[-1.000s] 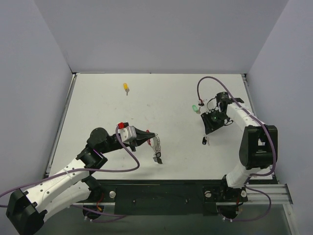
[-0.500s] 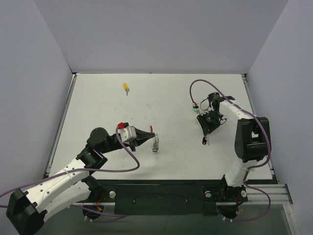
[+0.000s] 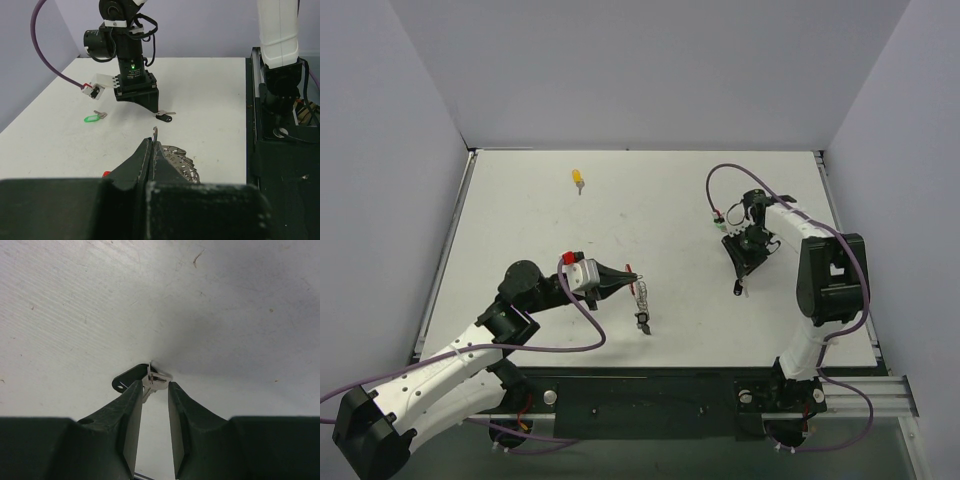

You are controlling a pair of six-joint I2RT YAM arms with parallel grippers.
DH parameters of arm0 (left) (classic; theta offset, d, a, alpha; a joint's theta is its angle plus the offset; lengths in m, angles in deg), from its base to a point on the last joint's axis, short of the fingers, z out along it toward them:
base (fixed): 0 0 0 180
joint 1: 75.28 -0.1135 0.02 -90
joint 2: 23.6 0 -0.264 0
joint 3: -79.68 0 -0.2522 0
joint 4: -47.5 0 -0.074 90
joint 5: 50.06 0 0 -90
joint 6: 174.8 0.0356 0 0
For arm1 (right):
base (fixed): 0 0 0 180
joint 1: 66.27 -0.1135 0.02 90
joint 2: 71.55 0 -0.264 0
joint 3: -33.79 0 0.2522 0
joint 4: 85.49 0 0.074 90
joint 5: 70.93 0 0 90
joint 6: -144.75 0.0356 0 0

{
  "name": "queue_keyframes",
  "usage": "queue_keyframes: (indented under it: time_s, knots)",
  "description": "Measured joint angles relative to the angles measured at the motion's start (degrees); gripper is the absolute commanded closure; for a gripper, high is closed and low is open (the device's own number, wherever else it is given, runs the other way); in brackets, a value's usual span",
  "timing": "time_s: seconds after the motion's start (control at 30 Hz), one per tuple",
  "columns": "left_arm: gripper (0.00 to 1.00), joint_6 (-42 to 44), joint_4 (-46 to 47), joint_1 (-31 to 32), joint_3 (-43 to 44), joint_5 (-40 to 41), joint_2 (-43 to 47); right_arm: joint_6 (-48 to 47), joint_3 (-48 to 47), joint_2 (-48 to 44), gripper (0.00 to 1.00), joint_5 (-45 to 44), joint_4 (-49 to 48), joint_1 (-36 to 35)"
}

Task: Put the keys on the keyring

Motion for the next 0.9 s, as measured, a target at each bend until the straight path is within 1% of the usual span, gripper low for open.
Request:
queue_keyframes:
  time_s: [0.17,0.7,0.9]
  knots:
    - [1.0,0.3,-0.3,0.0,0.0,-0.2,0.0,0.0,-0.2,0.9,0.77,0.0,0.3,-0.4]
    - [1.0,0.7,-0.3,0.0,0.0,-0.5,0.0,0.2,-1.2,1.9,0.85,0.0,1.0,-0.9]
    - [1.0,0.7,-0.3,0.0,0.0,-0.6,0.0,0.2,-1.5,2.3,0.86,0.0,1.4,-1.2]
